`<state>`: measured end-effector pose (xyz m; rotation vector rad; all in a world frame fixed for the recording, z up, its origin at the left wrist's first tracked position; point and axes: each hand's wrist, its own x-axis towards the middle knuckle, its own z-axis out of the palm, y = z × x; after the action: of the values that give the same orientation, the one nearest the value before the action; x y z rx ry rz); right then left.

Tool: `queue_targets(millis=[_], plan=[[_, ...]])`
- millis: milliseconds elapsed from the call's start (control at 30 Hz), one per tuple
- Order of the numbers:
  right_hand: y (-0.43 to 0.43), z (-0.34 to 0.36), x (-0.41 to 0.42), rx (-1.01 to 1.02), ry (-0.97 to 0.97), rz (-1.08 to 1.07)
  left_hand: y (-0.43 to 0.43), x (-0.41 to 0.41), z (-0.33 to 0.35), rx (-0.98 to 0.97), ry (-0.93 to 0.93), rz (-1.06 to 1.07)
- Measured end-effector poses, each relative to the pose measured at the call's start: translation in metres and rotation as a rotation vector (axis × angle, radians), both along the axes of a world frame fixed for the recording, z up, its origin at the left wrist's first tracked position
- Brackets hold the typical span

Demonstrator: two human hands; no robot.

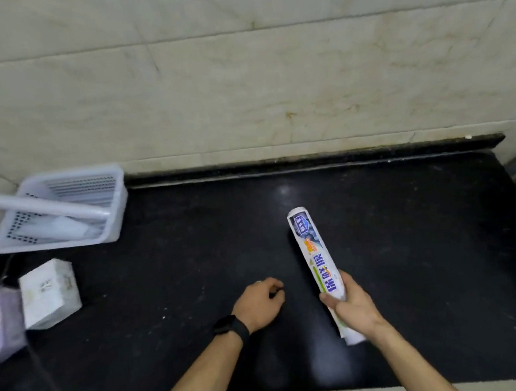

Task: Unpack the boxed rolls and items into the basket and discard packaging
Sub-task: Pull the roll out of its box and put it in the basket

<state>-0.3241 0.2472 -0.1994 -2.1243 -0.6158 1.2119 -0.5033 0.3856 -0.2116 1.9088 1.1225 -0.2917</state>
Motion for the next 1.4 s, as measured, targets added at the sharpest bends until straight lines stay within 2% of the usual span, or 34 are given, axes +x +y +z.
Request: queue_targets(millis=[200,367,533,700,967,1267,1400], plan=[[0.085,0.023,-0.119,0.112,0.130,0.217,0.054,-0.128,0.039,-0.102,-0.083,0.419],[0.142,0.044,-0.219,0.164,0.119,0.333,0.106,-0.219,0.064,-0.171,-0.284,0.679],[0.188,0.059,-0.312,0.183,0.122,0.401,0.147,-0.295,0.083,-0.283,-0.457,0.845],[0.219,0.066,-0.382,0.150,0.151,0.452,0.164,-0.357,0.083,-0.382,-0.503,0.989],[0.231,0.063,-0.420,0.105,0.215,0.454,0.170,-0.393,0.061,-0.505,-0.578,1.143],[0.230,0.062,-0.409,0.089,0.359,0.434,0.156,-0.393,0.065,-0.489,-0.655,1.107],[0.229,0.064,-0.403,0.106,0.335,0.456,0.153,-0.381,0.064,-0.481,-0.679,1.131]])
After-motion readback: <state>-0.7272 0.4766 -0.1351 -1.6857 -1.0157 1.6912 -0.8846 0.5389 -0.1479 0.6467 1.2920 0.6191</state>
